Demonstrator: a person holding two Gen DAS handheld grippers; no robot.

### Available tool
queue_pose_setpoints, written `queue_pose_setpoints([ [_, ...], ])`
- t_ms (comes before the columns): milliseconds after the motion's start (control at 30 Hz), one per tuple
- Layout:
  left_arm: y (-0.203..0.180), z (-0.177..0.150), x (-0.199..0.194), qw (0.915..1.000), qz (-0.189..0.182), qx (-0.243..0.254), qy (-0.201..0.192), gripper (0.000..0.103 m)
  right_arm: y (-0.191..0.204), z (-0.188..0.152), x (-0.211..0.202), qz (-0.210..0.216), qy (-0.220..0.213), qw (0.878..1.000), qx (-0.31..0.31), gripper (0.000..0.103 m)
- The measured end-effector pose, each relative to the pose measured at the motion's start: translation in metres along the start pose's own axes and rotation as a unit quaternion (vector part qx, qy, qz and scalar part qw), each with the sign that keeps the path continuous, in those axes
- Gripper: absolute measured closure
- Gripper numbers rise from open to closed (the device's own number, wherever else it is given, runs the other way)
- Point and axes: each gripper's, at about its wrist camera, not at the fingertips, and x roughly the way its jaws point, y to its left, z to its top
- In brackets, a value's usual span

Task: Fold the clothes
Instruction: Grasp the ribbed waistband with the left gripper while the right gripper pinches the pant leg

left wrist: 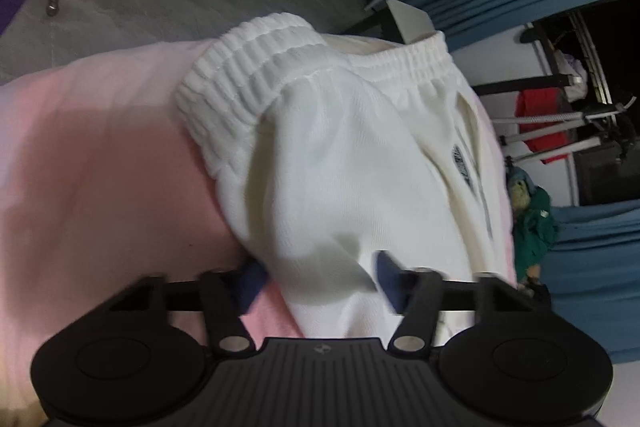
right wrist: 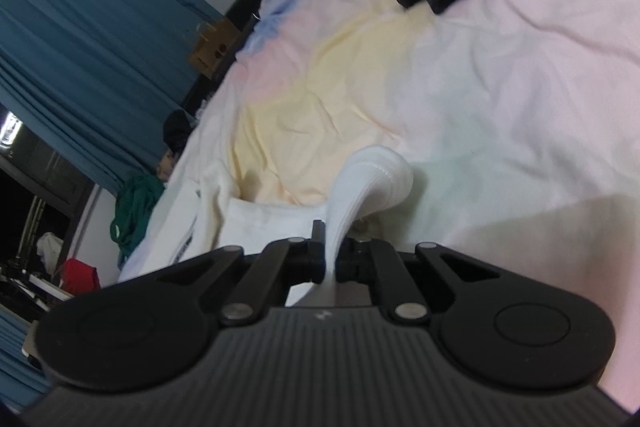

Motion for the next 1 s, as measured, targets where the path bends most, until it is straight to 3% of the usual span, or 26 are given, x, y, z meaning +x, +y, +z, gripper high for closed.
queue_pose_setpoints([
  [100,0.011,0.002,-0.007,0.9999,-0.008,-0.012,-0.001,0.092,0.008,0.007,0.000,0.011,-0.005,1.000,0.001,0.098],
  [200,0.014,0.007,-0.021,0.9990,-0.039,-0.019,-0.006,0.097,0.019,0.017,-0.003,0.023,-0.002,1.000,-0.005,0.098],
  [400,0.007,0.001,-0.071,0.9954,-0.088,0.023,-0.032,0.098,0.031,0.047,-0.018,0.038,0.010,0.999,-0.018,0.098],
  [533,-0.004,0.006,-0.089,0.9936,-0.105,0.034,-0.027,0.098,0.064,0.058,-0.007,0.040,0.009,0.998,-0.041,0.098],
  [633,-0.033,0.017,-0.088,0.9932,-0.104,0.045,-0.026,0.098,0.089,0.067,0.001,0.041,0.008,0.997,-0.058,0.098],
  [733,-0.073,0.030,-0.081,0.9930,-0.094,0.062,-0.036,0.098,0.116,0.074,0.011,0.041,0.007,0.996,-0.076,0.098],
  [833,-0.123,0.056,-0.049,0.9934,-0.093,0.059,-0.029,0.098,0.167,0.073,0.047,0.027,-0.003,0.993,-0.117,0.098],
  [1000,-0.204,0.103,0.049,0.9955,-0.067,0.063,-0.024,0.098,0.246,0.060,0.134,0.002,-0.015,0.982,-0.186,0.098],
])
